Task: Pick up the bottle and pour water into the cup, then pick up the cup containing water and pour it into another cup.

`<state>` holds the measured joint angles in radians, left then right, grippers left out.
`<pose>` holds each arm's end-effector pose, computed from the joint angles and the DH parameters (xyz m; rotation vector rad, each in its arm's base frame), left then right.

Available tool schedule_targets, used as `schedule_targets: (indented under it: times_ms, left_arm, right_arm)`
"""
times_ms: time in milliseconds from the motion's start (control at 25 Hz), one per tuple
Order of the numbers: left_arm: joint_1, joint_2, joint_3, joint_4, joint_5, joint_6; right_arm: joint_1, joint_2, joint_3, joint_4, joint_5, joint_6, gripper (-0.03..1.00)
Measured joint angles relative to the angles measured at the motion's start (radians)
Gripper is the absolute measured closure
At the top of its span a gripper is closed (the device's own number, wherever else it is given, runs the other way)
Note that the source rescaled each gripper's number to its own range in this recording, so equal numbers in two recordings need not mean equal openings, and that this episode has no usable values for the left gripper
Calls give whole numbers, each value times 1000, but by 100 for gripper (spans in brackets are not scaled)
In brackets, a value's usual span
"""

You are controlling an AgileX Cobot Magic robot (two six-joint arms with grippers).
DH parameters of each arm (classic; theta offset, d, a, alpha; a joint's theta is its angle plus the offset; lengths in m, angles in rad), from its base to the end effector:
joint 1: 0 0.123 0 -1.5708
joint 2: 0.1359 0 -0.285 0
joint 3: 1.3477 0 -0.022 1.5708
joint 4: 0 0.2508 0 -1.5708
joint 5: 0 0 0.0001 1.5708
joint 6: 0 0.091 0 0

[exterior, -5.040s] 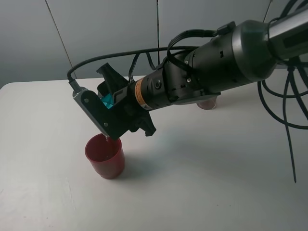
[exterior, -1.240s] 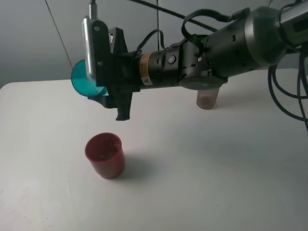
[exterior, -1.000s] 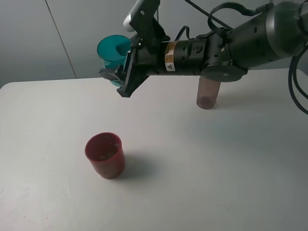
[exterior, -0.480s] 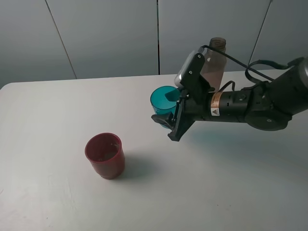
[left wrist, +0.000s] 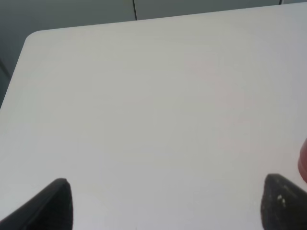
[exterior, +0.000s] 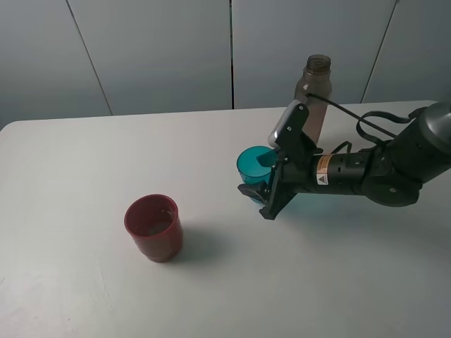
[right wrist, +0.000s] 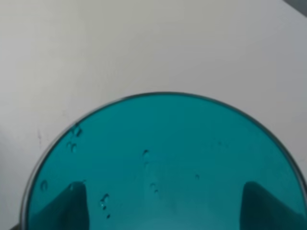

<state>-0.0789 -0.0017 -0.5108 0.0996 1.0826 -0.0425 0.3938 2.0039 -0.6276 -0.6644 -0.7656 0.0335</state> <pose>-0.0068 0.0086 0.2788 0.0307 2.0497 0.0438 0.2716 0.1549 0.0790 -1.1352 1.8550 0.4375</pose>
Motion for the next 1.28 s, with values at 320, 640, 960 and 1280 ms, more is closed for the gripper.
schedule_targets:
  times_ms: [320, 640, 960, 1280]
  left_arm:
    - [0, 0, 0, 0, 0, -2]
    - [0, 0, 0, 0, 0, -4]
    - [0, 0, 0, 0, 0, -4]
    - [0, 0, 0, 0, 0, -4]
  right_arm:
    - [-4, 12, 0, 22, 10, 0, 85]
    - [-4, -10, 2, 24, 14, 0, -2]
    - [-4, -297, 16, 64, 198, 325, -2]
    - [-15, -691, 97, 600, 805, 195, -3]
